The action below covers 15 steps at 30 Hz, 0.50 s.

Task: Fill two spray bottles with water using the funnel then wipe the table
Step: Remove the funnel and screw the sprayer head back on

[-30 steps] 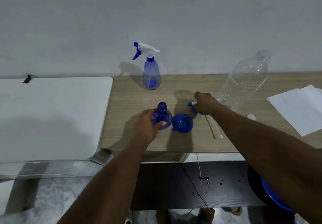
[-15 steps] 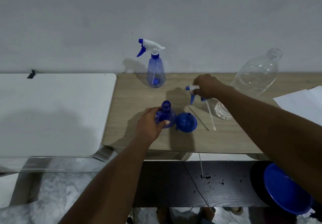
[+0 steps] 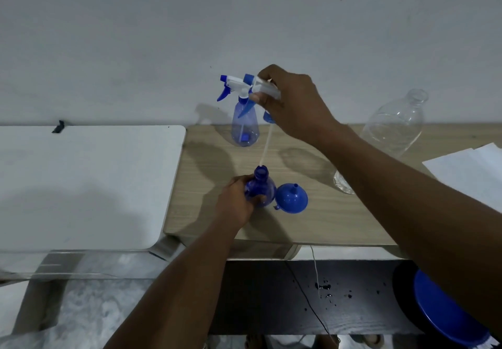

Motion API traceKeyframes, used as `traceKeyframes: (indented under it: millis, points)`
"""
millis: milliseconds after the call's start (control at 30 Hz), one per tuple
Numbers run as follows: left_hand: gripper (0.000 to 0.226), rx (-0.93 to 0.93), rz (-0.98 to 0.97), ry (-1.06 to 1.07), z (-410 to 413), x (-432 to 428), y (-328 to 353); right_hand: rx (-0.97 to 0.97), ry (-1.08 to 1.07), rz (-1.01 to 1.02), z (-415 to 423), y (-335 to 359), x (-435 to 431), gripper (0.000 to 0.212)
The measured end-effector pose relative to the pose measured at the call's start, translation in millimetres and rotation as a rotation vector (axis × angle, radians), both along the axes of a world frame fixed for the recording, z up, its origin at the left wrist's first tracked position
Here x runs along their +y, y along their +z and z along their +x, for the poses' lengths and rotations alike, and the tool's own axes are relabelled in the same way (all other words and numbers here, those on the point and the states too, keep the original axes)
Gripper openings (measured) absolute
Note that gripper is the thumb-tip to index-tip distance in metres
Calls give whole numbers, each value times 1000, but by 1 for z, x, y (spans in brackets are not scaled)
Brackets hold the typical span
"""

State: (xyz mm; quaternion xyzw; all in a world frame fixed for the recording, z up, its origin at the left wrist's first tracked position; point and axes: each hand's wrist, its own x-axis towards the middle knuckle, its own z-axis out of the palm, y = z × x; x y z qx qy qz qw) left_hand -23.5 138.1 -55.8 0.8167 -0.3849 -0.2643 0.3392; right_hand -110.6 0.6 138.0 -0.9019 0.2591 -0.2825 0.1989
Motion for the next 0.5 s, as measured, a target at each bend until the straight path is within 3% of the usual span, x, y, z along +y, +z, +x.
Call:
traceKeyframes:
  millis: [167, 333, 500]
  points:
    - [60, -2, 3, 6, 0, -2, -1, 114, 69, 20, 1, -37, 18, 33]
    - [58, -6, -3, 3, 0, -2, -4, 379, 124, 100, -10, -96, 29, 37]
    - [58, 1, -29, 4, 0, 0, -8, 529, 269, 84, -14, -98, 24, 54]
